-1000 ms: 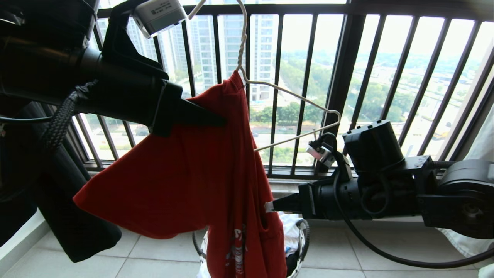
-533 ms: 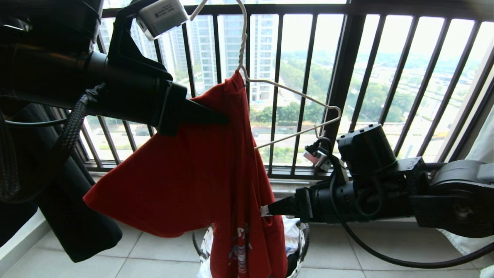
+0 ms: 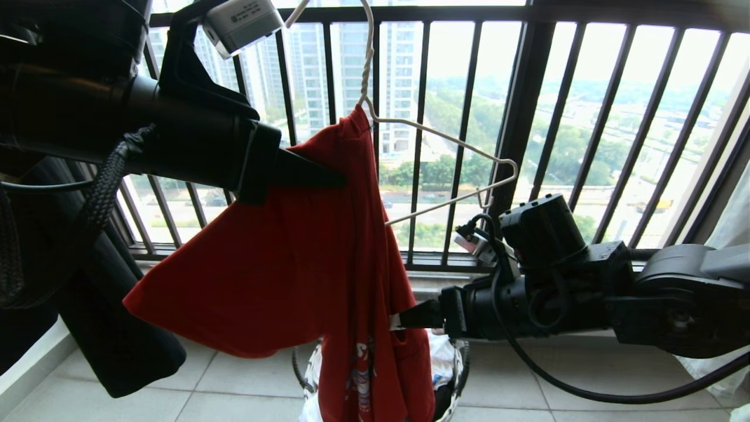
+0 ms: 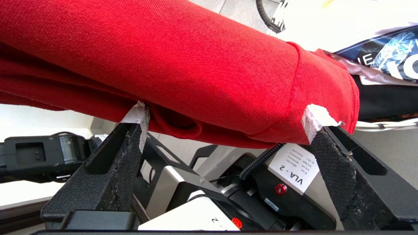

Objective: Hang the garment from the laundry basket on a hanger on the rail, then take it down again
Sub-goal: Hang the clothes on the clothes rack

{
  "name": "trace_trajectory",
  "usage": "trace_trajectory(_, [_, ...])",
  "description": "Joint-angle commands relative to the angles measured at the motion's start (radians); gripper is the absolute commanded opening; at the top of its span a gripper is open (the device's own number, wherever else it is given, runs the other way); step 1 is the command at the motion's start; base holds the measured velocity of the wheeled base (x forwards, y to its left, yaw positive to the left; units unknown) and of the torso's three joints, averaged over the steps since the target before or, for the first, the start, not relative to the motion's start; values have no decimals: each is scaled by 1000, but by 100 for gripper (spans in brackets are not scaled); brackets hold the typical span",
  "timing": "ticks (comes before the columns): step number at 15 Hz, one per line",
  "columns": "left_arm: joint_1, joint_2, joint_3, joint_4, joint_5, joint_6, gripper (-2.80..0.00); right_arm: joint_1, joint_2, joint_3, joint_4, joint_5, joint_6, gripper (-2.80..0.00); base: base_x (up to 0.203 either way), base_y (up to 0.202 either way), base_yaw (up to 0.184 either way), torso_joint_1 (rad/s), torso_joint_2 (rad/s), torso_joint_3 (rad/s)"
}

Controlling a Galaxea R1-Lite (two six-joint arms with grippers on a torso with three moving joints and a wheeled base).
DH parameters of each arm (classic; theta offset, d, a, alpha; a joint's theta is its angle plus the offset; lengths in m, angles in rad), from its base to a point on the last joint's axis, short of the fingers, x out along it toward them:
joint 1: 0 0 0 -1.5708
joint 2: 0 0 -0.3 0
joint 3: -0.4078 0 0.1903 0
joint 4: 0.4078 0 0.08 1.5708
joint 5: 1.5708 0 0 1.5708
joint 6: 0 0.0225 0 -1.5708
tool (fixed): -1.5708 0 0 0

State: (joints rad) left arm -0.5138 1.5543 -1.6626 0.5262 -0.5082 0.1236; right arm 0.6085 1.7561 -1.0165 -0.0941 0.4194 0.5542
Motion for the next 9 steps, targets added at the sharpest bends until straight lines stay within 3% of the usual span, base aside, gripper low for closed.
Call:
trace_trajectory(1, [1, -3, 0, 3, -3, 1, -280, -8, 24, -10, 1, 0, 14, 0, 0, 0, 0, 0, 0, 0])
trace_trajectory(9, [2, -8, 0, 3, -3, 1, -280, -63, 19, -22, 1, 1, 32, 0, 0, 0, 0, 0, 0, 0])
